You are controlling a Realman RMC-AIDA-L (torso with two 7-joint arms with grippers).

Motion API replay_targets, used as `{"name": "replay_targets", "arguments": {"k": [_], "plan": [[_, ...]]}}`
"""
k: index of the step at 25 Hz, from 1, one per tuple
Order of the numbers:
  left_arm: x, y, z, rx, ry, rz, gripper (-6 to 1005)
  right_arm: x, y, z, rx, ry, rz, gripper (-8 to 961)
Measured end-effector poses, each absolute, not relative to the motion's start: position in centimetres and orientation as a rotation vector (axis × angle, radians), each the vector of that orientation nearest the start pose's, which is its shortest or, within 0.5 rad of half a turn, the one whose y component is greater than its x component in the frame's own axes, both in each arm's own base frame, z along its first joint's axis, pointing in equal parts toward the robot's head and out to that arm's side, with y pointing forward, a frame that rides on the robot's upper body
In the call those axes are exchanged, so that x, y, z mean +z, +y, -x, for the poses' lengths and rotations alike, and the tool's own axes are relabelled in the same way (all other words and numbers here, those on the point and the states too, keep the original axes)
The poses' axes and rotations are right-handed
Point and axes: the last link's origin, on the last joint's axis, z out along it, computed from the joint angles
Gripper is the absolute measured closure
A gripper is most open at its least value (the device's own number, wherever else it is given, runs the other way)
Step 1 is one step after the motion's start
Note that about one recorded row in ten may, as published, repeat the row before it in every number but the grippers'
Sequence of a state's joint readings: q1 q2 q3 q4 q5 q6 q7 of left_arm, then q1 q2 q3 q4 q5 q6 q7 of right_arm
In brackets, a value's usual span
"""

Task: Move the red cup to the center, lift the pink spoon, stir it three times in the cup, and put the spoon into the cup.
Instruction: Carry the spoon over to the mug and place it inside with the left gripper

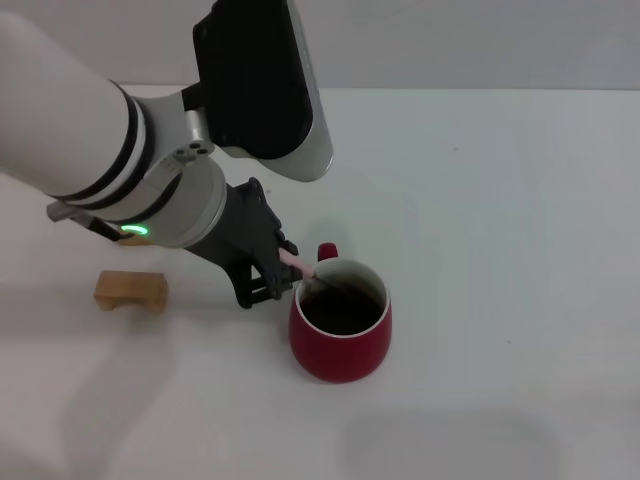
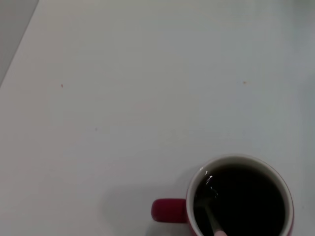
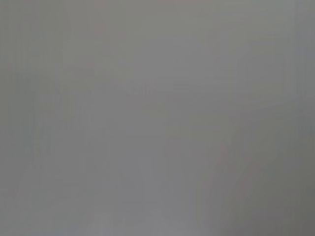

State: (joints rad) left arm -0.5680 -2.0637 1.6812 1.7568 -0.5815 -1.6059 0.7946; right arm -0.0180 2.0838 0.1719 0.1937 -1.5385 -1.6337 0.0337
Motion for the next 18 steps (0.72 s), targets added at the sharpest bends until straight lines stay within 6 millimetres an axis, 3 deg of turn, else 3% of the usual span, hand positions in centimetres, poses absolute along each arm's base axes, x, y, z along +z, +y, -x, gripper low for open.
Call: {"name": "replay_targets", "arguments": {"k": [18], "plan": [[-2.3,30.3,7.8,0.432,0.083,2.885,826,0.9,14.1,-39.3,0.562,0.548,1.264,954]]}}
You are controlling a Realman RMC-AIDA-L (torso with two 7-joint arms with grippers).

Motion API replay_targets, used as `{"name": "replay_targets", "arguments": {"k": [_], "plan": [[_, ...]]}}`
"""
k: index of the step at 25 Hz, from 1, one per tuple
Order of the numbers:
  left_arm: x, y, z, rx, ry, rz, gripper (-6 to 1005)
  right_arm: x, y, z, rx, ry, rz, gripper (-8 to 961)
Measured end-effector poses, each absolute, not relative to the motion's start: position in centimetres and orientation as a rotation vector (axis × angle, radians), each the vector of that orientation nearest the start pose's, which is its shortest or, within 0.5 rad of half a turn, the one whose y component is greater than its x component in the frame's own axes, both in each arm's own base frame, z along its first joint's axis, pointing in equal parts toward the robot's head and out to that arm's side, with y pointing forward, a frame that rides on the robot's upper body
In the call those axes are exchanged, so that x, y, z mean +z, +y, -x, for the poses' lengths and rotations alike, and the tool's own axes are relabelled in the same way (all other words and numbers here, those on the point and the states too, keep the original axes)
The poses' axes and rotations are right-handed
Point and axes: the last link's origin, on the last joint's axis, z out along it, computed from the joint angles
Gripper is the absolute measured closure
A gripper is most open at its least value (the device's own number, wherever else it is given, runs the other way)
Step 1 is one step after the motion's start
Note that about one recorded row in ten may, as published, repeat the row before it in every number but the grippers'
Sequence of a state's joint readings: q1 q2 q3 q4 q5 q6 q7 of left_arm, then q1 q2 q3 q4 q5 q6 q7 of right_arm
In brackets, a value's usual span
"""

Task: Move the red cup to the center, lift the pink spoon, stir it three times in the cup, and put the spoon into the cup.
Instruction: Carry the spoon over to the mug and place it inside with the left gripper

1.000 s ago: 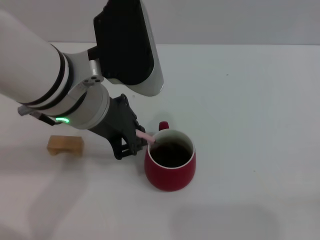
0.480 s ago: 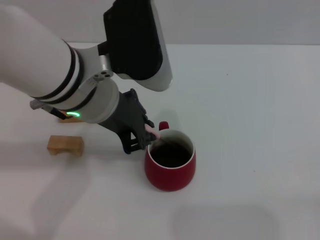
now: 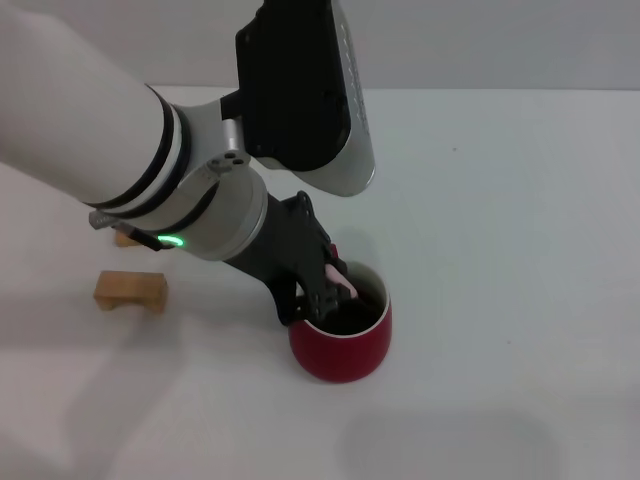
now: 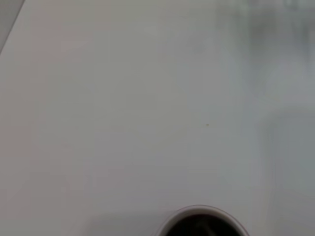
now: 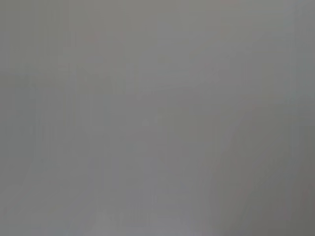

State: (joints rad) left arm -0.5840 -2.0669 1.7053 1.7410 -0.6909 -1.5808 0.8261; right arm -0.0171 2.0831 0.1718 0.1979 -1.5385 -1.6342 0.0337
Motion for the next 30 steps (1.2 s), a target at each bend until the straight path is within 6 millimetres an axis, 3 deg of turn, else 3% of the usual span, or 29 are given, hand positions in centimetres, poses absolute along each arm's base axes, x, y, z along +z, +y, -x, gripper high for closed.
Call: {"name": "replay_targets", "arguments": {"k": [14,30], "plan": [[-1.8,29.7,9.6,0.479,-0.003,2.9,826,0.9,14.3,-39.2,0.571,0.543,1.268,953],[-0.4,31.8,10.1,0.414,-0.04,2.837,827,0.9,14.2,-39.1,0.574,0.541,1.272,953]]}}
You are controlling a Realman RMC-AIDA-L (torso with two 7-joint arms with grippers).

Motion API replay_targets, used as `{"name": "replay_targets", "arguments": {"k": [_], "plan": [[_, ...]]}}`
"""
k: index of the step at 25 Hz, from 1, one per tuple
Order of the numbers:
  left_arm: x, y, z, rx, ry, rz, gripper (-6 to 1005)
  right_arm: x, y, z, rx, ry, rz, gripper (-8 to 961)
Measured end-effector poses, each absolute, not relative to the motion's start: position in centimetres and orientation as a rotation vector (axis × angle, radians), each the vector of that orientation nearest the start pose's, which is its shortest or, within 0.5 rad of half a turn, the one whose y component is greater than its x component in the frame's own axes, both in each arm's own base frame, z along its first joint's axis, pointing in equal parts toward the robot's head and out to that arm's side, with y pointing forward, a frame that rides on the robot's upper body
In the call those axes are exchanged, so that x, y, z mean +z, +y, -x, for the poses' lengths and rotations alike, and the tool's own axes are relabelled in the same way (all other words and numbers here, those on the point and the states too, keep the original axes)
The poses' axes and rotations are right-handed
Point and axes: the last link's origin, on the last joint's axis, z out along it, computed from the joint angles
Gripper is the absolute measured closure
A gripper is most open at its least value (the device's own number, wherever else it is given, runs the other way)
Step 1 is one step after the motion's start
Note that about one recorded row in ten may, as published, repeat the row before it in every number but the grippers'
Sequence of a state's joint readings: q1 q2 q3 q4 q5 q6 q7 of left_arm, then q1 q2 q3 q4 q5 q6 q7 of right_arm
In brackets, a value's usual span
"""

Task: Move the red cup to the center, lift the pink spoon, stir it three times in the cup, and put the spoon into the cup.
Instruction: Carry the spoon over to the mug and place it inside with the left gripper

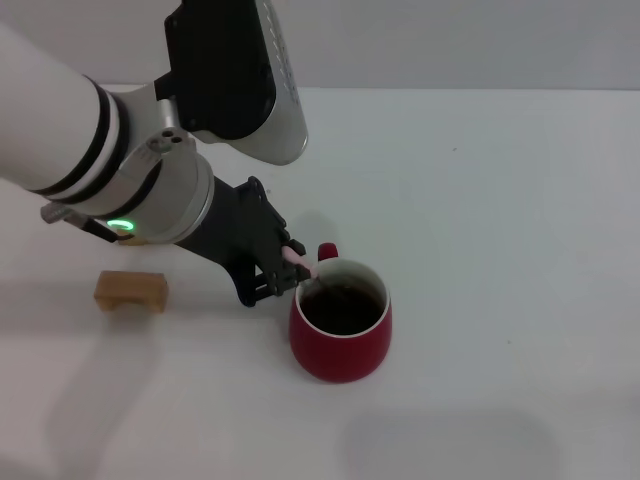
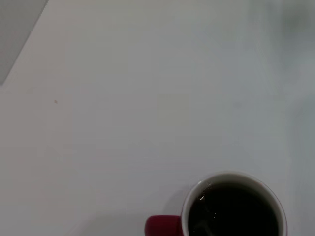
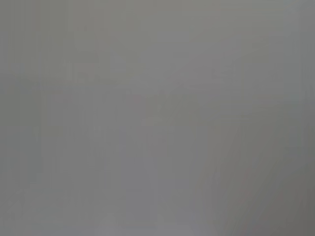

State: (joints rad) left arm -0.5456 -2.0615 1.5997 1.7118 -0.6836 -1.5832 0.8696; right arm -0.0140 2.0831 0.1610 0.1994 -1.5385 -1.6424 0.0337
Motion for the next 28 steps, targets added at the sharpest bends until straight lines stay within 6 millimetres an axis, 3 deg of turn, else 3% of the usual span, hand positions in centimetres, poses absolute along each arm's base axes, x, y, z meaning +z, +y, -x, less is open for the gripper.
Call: {"name": "replay_targets", "arguments": {"k": [15,28], "plan": [[-1.0,32.0,8.9,0.372,0.035,2.839,827,0.7,13.9,-39.0,0.577,0.542,1.28,953],[-3.3,29.9,8.1,0.389,0.117,2.931,827,0.5,13.9,-38.8,0.584,0.548,1.282,954]]}}
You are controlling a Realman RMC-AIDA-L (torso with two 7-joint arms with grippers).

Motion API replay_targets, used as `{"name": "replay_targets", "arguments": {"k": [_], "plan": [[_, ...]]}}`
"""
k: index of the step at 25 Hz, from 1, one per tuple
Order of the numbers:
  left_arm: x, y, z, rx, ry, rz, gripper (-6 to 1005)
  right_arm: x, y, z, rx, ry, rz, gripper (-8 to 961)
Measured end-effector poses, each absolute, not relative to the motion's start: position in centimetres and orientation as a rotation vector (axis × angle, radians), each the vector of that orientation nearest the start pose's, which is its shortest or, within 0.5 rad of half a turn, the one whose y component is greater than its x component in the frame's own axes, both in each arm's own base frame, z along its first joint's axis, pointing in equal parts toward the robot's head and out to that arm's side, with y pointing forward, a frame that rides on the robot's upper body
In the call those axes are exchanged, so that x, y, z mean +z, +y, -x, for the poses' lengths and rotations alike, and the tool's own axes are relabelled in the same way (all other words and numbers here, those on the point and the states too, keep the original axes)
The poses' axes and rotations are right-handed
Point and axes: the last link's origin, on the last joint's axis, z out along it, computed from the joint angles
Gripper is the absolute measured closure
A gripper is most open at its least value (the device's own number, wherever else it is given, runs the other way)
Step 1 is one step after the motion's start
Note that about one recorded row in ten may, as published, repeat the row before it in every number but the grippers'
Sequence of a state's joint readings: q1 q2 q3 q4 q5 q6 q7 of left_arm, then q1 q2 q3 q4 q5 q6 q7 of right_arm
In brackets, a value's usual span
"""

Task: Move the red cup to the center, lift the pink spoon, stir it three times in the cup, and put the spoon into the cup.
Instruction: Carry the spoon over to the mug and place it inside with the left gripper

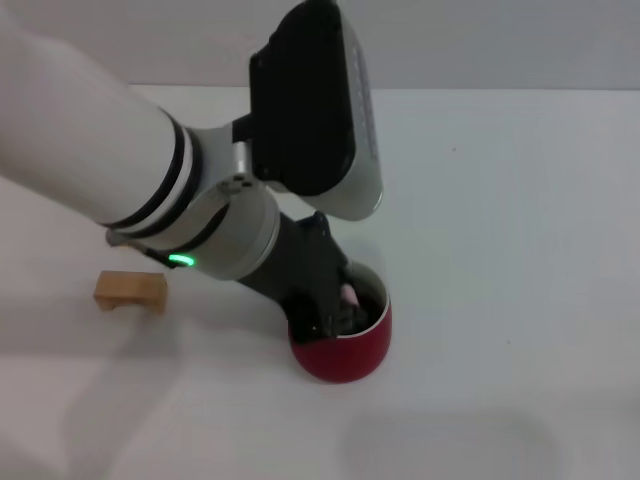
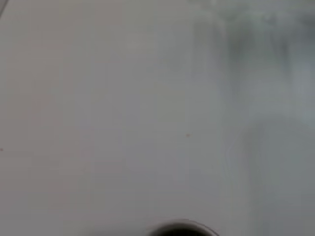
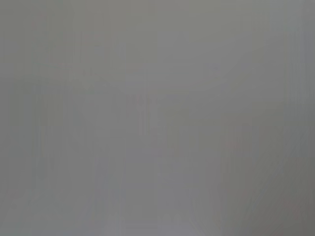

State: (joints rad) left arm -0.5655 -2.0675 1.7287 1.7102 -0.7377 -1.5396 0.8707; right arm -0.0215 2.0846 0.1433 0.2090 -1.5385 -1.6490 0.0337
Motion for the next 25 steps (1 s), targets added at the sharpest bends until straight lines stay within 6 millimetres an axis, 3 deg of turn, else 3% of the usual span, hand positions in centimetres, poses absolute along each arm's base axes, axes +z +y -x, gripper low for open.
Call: {"name": "replay_targets", "arguments": {"k": [7,15,25], "plan": [[-2.4,29.3,9.2,0.421,0.044,2.925,827,0.5,14.0,-38.8,0.587,0.546,1.284,954],[-0.5,30.9,10.3,0.405,-0.05,2.839,831,0.5,14.4,-38.7,0.594,0.539,1.288,954],[-1.7,32.4,9.6,0.35,-0.049,2.825,837,0.6,14.3,-38.7,0.594,0.538,1.287,954]]}}
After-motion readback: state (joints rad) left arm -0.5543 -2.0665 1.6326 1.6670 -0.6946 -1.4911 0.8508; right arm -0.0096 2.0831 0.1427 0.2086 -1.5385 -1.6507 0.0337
